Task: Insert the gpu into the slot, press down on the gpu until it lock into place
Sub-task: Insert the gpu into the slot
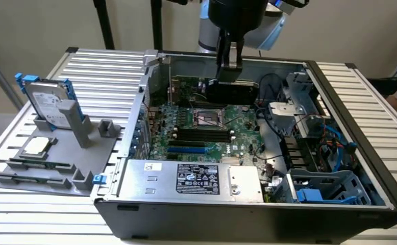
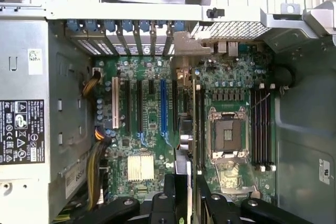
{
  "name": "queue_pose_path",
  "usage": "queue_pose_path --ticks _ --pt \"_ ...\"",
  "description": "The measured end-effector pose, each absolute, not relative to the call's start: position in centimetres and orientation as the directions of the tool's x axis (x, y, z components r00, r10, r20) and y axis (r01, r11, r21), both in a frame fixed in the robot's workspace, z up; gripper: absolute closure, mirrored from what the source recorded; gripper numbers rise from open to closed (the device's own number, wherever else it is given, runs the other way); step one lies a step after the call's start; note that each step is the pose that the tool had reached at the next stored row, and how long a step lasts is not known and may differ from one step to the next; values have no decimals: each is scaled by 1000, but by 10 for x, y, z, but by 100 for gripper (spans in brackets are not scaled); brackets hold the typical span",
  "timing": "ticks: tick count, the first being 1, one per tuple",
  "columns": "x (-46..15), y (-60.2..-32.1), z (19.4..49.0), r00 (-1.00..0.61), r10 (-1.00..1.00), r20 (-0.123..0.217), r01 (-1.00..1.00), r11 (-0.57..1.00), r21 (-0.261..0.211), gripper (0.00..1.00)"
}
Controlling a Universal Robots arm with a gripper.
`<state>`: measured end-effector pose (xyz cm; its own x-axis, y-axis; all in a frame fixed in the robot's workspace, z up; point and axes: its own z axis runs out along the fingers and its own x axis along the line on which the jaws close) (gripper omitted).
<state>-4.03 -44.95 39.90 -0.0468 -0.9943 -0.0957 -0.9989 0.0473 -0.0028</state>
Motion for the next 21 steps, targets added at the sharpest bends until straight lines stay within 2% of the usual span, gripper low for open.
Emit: queue_pose_path --ticks 10,17,21 --pt "-44 -449 388 -41 -995 -95 -999 40 10 74" --pt "-44 -450 385 -40 -995 -93 -998 35 51 74" --pt "-44 -450 382 -40 -995 -93 -998 34 56 74"
